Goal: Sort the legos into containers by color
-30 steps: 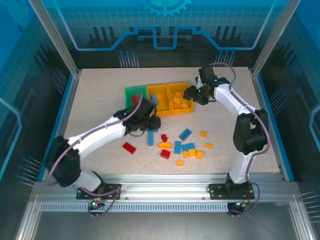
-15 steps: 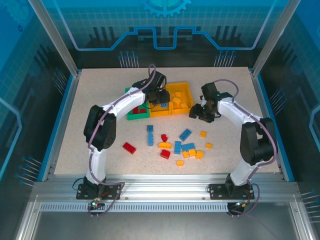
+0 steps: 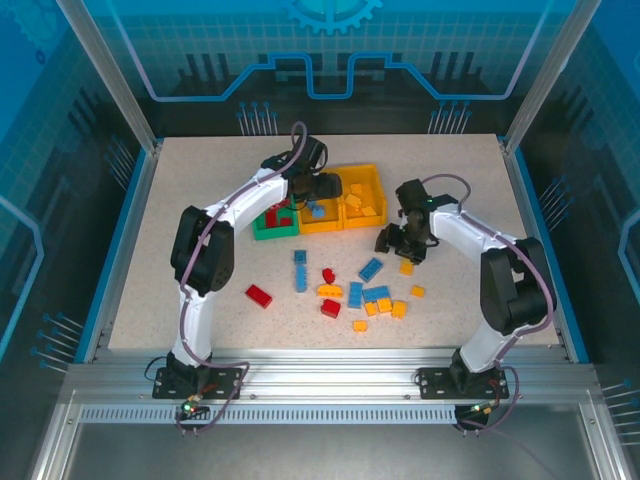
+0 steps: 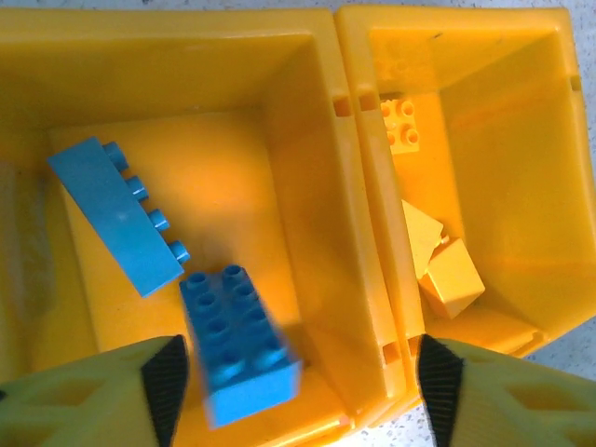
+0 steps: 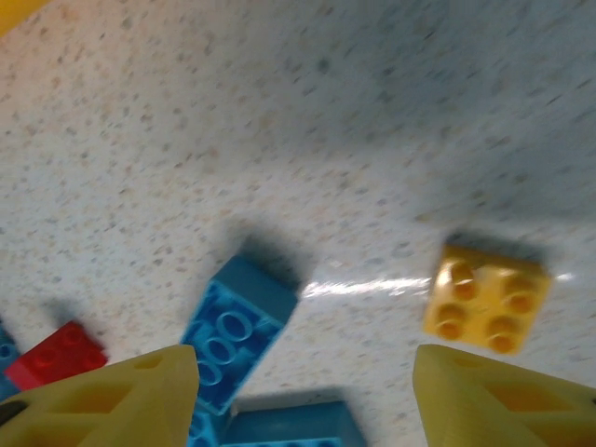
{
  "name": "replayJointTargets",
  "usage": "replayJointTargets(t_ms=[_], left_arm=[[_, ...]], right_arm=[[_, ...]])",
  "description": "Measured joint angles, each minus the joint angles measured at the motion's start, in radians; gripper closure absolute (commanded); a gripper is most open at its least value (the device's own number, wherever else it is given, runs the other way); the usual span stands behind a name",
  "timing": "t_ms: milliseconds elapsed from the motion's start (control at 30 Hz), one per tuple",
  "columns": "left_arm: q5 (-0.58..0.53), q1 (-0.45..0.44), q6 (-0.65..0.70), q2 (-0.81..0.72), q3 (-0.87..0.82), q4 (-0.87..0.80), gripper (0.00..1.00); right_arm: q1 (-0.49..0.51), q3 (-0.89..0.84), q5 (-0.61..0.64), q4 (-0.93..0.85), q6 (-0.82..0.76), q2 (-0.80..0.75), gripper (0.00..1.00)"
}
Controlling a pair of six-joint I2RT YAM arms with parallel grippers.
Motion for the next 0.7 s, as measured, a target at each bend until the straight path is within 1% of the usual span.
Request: replayJointTargets(t_ms=[33,67,167,333,467,600,700], left_arm=[[0.000,0.000,-0.001,-0.006,-0.006,0.002,0.09],[0.000,0.000,0.000,-0.020,-0.021,0.006,0.02],[-0.001,0.000,-0.011,-0.092,-0.088,0.016,0.01],[-0.012,0.000,-0.010,-0.281,-0.225,0.045,0.01],[-0.038,0.000,0.005,-0.424,-0.358,0.076,0.01],[-0.077,0.000,0.005,-0.501,-0.499,0.082,0.01],[-0.103,0.000,0.005,-0.516,-0.574,0.076,0.01]], right_arm=[[0.012,0.000,-0.006,0.000,0.011,0.004,0.34],[0.024,0.000,-0.016,0.001,0.028,0.011,0.33],[0.037,0.001,-0.031,0.000,0.060,0.039,0.33],[0.055,0.008,-0.041,-0.002,0.095,0.084,0.31],[0.074,0.047,-0.048,-0.003,0.114,0.121,0.30],[0.093,0.097,-0.051,-0.001,0.127,0.178,0.30],[0.105,0.112,-0.052,-0.004,0.127,0.213,0.34]])
